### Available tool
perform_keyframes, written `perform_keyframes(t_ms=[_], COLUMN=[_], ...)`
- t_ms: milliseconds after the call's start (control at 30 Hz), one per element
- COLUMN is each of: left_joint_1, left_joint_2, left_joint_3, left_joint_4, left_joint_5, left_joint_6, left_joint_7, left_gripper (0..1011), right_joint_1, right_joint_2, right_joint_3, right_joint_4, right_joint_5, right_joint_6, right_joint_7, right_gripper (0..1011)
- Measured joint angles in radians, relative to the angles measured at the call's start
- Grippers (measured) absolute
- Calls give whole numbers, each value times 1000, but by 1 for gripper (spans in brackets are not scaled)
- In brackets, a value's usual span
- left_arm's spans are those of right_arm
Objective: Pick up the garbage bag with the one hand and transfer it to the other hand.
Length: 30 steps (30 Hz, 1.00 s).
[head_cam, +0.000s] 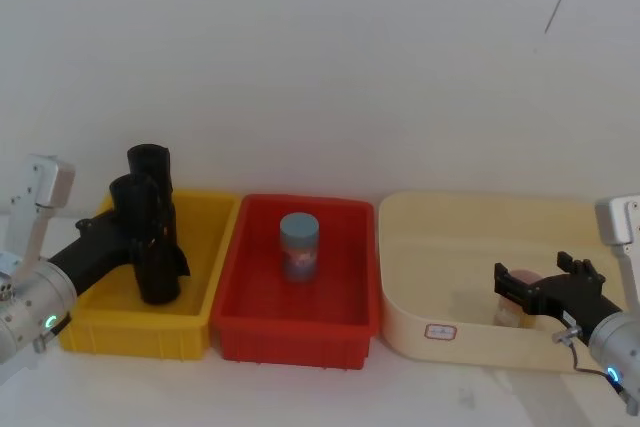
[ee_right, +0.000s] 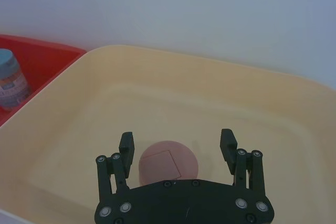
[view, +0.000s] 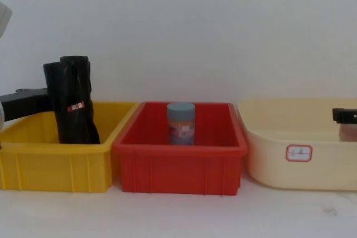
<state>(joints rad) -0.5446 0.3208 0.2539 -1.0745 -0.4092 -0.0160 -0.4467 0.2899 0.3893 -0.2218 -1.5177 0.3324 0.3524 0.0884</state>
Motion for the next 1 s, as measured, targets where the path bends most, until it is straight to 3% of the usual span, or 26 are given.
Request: perform_keyframes(t_ms=[667, 1000], left_joint_1=[-3, -24], left_joint_2=[1, 15], left_joint_3=[3, 8], left_joint_4=[-1, -46], left_joint_5=[-1, -23], left_joint_6=[-12, -17], left_joint_7=[-8, -58], left_gripper=[426, 426], right_joint_1=[0, 0], right_joint_2=[0, 0], right_joint_3=[0, 0], right_joint_4=[0, 0], right_joint_5=[0, 0], right_joint_6=[0, 0], right_joint_7=[0, 0], right_gripper=[1000, 1000])
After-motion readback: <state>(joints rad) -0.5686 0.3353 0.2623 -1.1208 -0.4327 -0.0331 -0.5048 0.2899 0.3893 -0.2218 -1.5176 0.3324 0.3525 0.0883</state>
